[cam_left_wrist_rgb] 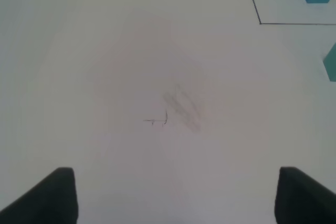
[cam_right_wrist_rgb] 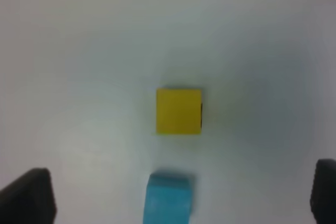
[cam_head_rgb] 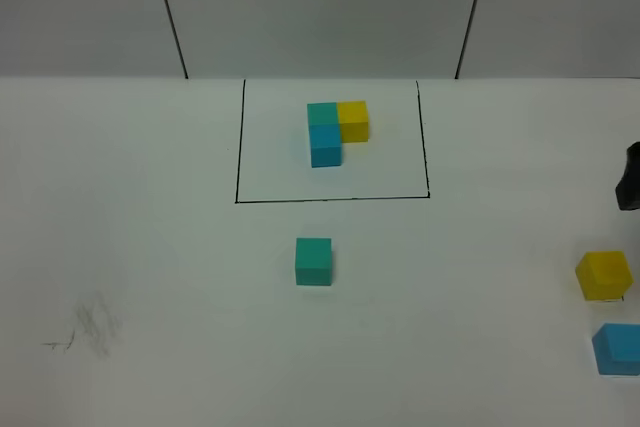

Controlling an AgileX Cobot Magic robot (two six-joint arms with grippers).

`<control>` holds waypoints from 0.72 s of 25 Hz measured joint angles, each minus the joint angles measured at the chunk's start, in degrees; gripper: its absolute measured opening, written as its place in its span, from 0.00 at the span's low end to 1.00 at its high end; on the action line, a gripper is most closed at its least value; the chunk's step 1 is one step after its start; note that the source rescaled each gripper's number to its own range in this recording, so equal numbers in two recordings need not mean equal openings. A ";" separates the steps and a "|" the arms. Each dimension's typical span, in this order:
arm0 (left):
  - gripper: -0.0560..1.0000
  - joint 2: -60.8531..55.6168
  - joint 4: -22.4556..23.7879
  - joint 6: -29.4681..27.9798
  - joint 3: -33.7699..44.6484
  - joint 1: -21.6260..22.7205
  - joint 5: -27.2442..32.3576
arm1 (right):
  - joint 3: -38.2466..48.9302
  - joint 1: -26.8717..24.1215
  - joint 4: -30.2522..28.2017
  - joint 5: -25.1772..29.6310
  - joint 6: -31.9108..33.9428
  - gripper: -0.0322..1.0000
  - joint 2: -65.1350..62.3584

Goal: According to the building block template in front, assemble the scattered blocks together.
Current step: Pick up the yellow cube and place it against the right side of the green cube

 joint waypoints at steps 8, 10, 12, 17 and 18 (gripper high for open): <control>0.67 0.00 0.00 0.00 0.00 0.00 0.00 | -1.75 0.00 -3.40 0.72 0.24 1.00 10.96; 0.67 0.00 0.00 0.00 0.00 0.00 0.00 | -1.75 0.00 -3.27 0.16 0.24 0.99 12.65; 0.67 0.00 0.00 0.00 0.00 0.00 0.00 | -1.75 0.00 -2.80 -0.77 0.19 0.99 14.40; 0.67 0.00 0.00 0.00 0.00 0.00 0.00 | -1.52 0.00 -2.72 -3.18 0.19 0.97 18.69; 0.67 0.00 0.00 0.00 0.00 0.00 0.00 | -1.10 0.00 -2.72 -4.22 0.19 0.97 19.49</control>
